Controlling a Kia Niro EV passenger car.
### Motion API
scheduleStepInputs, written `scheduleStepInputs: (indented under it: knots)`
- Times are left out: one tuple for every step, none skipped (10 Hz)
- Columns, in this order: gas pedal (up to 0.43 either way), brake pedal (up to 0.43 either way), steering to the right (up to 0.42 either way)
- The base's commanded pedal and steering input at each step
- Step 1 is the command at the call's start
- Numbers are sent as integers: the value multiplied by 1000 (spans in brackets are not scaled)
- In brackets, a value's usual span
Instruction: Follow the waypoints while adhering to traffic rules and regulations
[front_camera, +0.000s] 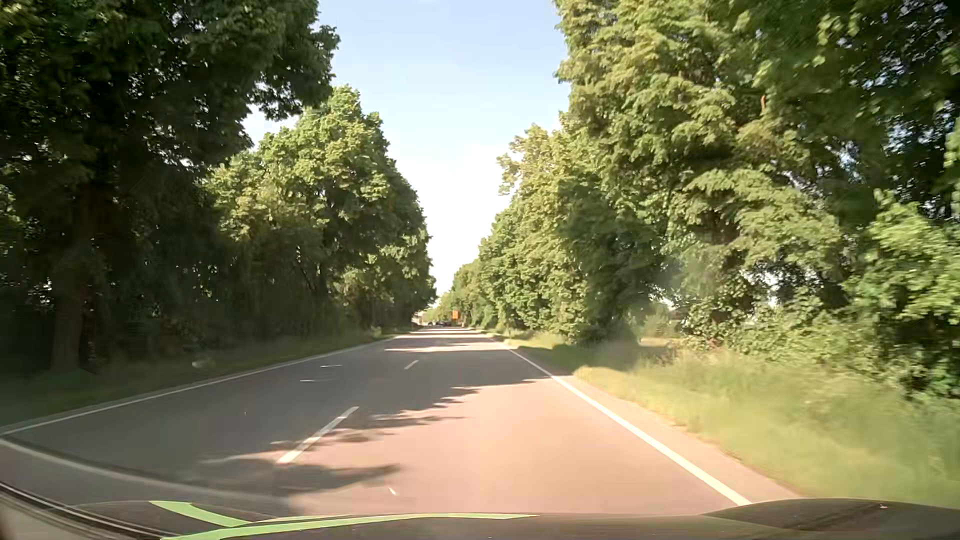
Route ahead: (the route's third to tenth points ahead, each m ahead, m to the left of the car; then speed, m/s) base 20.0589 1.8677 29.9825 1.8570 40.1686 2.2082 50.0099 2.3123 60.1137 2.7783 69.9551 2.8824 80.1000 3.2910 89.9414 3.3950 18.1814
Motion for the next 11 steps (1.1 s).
scheduleStepInputs:
  knots:
    - [39, 0, -1]
    - [39, 0, -1]
    - [39, 0, -2]
    - [39, 0, -1]
    - [39, 0, -1]
    - [39, 0, -2]
    - [39, 0, -2]
    - [39, 0, -2]
    - [39, 0, -1]
    - [39, 0, -2]
    - [39, 0, -1]
